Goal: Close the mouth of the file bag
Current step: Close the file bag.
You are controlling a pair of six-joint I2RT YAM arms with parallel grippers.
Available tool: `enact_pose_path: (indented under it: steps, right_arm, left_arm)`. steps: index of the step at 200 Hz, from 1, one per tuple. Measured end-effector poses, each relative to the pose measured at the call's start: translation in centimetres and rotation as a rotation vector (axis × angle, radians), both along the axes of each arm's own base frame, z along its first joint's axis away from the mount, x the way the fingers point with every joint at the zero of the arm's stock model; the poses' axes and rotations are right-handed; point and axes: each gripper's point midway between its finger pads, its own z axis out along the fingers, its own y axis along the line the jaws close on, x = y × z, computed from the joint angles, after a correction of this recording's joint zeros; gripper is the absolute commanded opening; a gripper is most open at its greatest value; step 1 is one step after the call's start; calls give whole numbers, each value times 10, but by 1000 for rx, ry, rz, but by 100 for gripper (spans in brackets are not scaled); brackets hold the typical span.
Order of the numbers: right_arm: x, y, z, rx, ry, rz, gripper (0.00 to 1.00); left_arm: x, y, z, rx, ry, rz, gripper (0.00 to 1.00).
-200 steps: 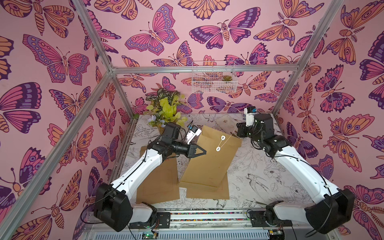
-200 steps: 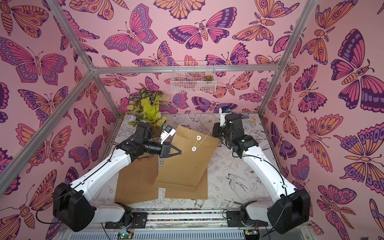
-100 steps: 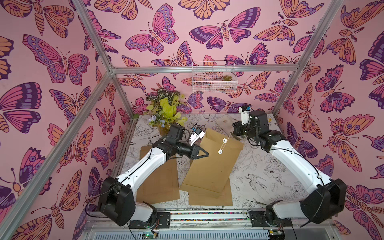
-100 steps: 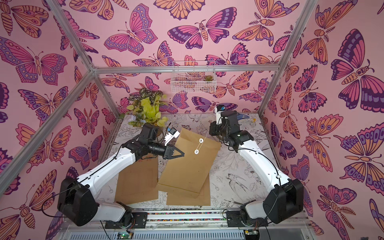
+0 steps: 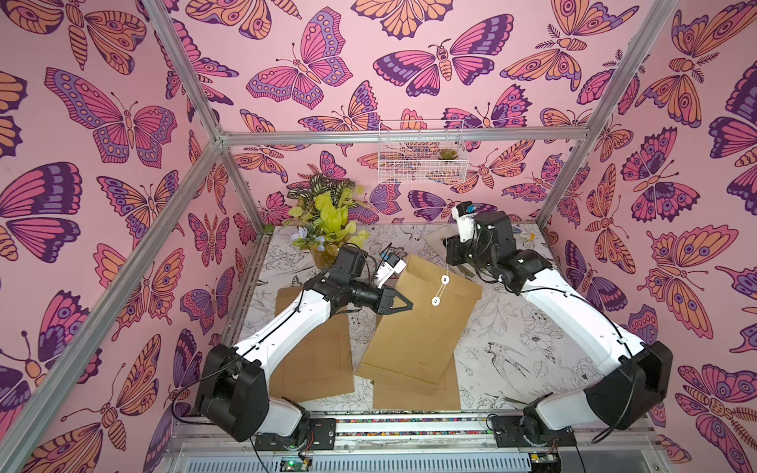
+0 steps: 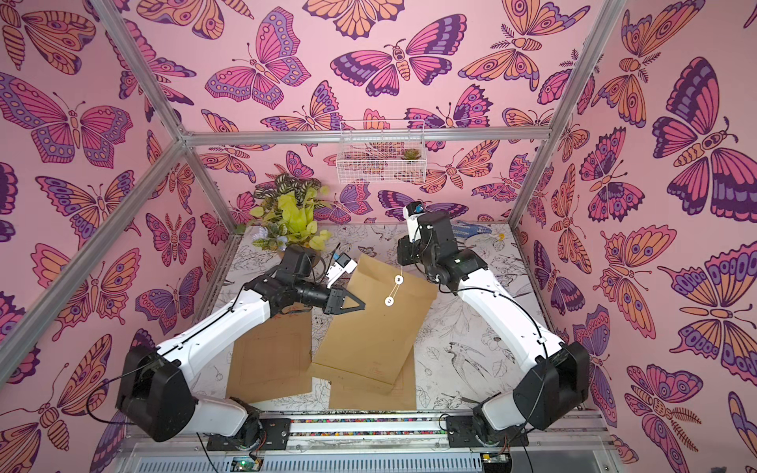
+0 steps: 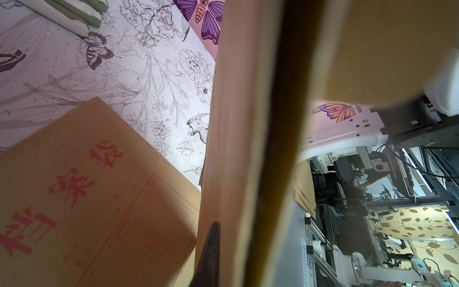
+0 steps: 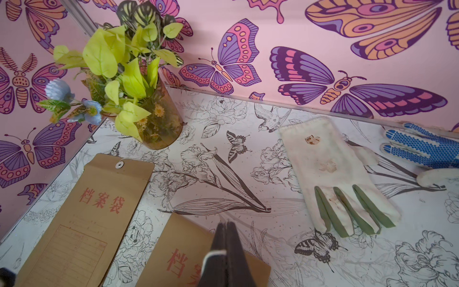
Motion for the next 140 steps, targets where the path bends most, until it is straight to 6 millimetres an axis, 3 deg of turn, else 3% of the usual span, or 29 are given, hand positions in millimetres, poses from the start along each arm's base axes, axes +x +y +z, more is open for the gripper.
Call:
enact_pose_path:
  steps: [70,140]
  right_arm:
    - [-28,33,5,-238,-38,93,0]
    - [-52,44,-15,-458,10,166,0]
  left_arm:
    - [10,-1,-10,25,16,37,0]
    - [30,6,-7,18,0,111,0]
